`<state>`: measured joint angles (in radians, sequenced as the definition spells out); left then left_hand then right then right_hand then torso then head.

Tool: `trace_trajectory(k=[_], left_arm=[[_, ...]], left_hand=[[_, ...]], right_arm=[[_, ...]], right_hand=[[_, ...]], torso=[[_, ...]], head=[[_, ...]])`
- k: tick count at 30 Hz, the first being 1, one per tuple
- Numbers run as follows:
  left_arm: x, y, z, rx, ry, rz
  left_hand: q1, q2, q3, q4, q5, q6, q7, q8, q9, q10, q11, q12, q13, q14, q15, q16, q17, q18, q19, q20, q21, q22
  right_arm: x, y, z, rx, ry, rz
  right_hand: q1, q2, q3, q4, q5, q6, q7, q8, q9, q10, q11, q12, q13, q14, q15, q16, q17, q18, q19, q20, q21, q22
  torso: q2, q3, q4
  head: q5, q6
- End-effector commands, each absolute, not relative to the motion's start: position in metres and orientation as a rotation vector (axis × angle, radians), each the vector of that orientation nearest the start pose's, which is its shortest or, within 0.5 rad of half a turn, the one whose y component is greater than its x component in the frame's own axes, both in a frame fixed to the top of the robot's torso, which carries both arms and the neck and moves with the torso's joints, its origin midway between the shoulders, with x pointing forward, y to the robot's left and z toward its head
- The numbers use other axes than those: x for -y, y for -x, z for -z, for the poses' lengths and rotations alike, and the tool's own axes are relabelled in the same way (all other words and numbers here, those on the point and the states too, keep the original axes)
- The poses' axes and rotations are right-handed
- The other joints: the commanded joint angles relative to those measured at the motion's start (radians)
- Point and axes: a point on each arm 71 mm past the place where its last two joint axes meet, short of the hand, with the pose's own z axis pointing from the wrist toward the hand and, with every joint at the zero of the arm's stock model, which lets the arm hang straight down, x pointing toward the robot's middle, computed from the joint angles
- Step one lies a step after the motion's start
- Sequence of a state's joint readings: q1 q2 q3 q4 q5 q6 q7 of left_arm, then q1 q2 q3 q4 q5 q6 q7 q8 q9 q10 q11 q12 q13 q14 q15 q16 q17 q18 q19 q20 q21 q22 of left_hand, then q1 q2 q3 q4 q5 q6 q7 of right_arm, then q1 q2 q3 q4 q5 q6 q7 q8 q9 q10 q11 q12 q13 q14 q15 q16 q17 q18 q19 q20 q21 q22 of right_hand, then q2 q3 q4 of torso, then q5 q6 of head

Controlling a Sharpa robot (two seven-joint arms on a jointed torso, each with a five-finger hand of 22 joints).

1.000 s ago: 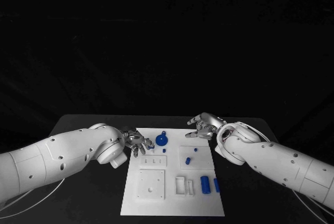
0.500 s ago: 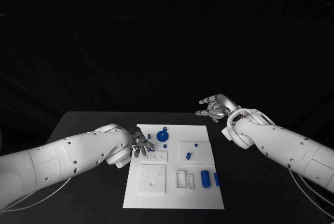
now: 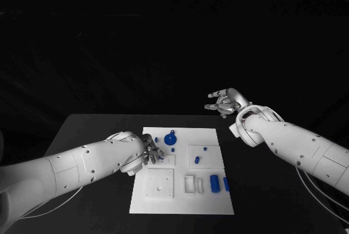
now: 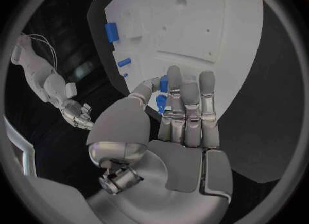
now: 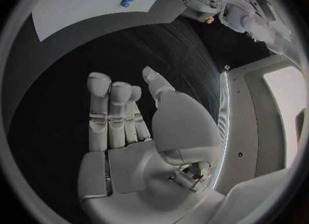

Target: Assemble the parts on the task board

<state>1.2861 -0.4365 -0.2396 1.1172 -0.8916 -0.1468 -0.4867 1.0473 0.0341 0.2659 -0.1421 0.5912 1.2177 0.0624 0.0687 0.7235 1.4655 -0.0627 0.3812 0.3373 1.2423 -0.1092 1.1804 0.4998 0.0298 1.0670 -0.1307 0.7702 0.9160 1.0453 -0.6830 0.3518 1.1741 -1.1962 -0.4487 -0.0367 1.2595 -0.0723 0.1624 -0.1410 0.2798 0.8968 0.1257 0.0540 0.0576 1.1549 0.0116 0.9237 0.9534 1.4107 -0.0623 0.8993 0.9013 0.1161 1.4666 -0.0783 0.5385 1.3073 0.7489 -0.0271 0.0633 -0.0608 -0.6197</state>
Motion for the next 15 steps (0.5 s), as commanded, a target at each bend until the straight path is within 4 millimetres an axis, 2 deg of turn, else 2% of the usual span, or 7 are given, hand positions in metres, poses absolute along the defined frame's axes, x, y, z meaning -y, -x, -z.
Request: trace_trajectory(k=[1, 6, 15], left_arm=[[-0.1323, -0.5371, 0.2559, -2.183, 0.351, 0.366], [-0.1296, -0.5381, 0.2594, -2.188, 0.344, 0.357], [-0.127, -0.5406, 0.2616, -2.173, 0.313, 0.335]], left_hand=[[0.0, -0.006, 0.105, -0.094, 0.0, 0.08, -0.075, 0.002, 0.049, 0.037, -0.011, 0.005, 0.004, 0.014, -0.006, 0.006, -0.004, -0.006, 0.01, -0.003, -0.012, 0.019], [-0.002, -0.009, 0.108, -0.086, -0.001, 0.091, -0.08, 0.001, 0.068, 0.039, -0.015, 0.028, 0.014, 0.022, -0.01, 0.018, -0.003, -0.008, 0.028, -0.007, -0.037, 0.069], [-0.001, -0.013, 0.108, -0.086, 0.0, 0.103, -0.084, 0.001, 0.064, 0.041, -0.018, 0.045, 0.019, 0.031, -0.014, 0.025, -0.002, -0.009, 0.046, -0.01, -0.062, 0.112]], right_arm=[[0.2537, -0.561, 0.1514, -1.358, -0.459, -0.738], [0.2511, -0.5615, 0.1504, -1.359, -0.456, -0.741], [0.2489, -0.5616, 0.1496, -1.362, -0.455, -0.745]], right_hand=[[-0.009, -0.003, 0.004, 0.0, 0.006, -0.002, 0.0, 0.004, 0.001, -0.009, 0.0, 0.004, -0.001, -0.008, 0.001, 0.004, -0.001, 0.008, 0.048, 0.0, 0.0, 0.011], [-0.01, -0.002, 0.008, -0.003, 0.01, -0.001, 0.0, 0.004, 0.001, -0.008, -0.001, 0.005, -0.002, -0.008, 0.001, 0.005, -0.002, 0.008, 0.048, 0.0, -0.002, 0.011], [-0.013, -0.003, 0.009, -0.005, 0.015, -0.002, 0.0, 0.004, 0.001, -0.008, 0.0, 0.006, -0.003, -0.008, 0.001, 0.006, -0.003, 0.008, 0.048, 0.0, 0.001, 0.011]], torso=[[0.001, -0.0002, 0.0001], [0.0, -0.0001, 0.0003], [-0.001, 0.0004, 0.0002]], head=[[-0.002, -0.004], [-0.004, -0.008], [-0.006, -0.01]])
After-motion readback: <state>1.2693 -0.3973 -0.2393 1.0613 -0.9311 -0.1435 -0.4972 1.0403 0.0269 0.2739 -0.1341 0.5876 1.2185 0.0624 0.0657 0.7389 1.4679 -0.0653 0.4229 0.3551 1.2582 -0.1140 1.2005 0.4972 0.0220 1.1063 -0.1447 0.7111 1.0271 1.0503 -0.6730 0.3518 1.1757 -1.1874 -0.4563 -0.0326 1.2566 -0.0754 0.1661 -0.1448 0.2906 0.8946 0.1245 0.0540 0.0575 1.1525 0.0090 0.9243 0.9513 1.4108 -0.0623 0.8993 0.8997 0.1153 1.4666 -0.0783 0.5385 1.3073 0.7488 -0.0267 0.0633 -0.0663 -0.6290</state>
